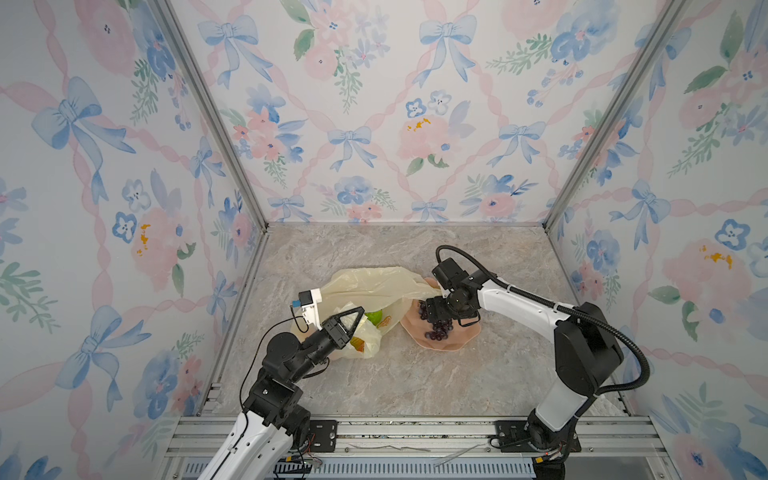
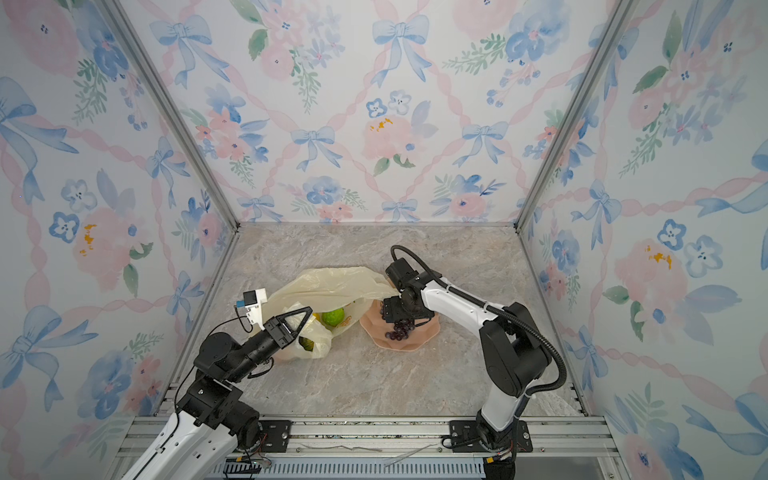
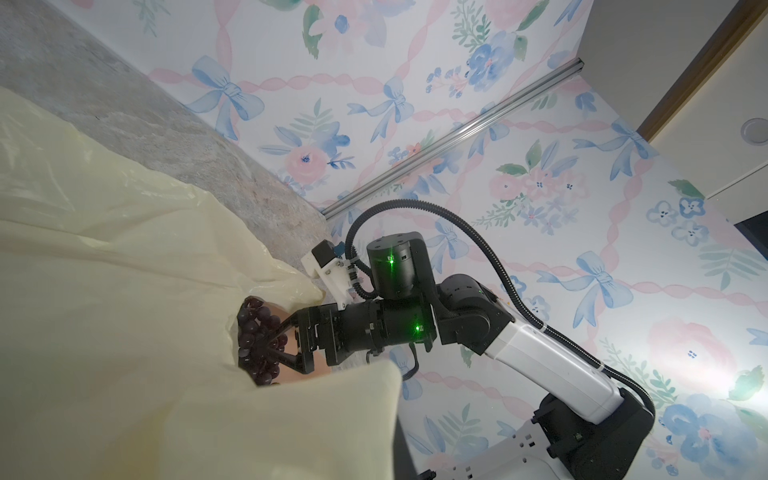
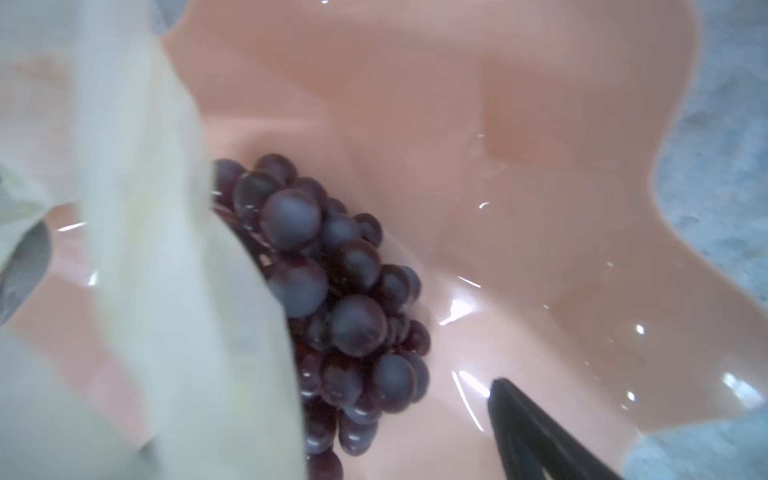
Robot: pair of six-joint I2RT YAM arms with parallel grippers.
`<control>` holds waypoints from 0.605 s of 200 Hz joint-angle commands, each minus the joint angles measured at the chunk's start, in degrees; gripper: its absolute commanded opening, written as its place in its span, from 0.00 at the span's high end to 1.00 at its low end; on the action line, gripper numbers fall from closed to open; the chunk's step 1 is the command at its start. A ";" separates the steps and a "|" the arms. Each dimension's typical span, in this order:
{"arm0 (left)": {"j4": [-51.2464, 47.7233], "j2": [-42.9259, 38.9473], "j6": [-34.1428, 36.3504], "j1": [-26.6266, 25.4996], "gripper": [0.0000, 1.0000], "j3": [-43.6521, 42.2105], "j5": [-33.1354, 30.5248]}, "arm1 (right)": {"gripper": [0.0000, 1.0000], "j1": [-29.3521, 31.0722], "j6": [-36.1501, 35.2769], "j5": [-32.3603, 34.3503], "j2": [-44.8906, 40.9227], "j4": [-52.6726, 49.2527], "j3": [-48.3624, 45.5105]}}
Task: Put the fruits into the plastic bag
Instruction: 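Lower the right gripper onto the dark grape bunch and grasp its stem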
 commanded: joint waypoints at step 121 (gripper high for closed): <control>-1.83 -1.28 1.45 0.34 1.00 0.94 -0.34 | 0.03 0.30 -18.74 2.32 13.26 0.74 10.81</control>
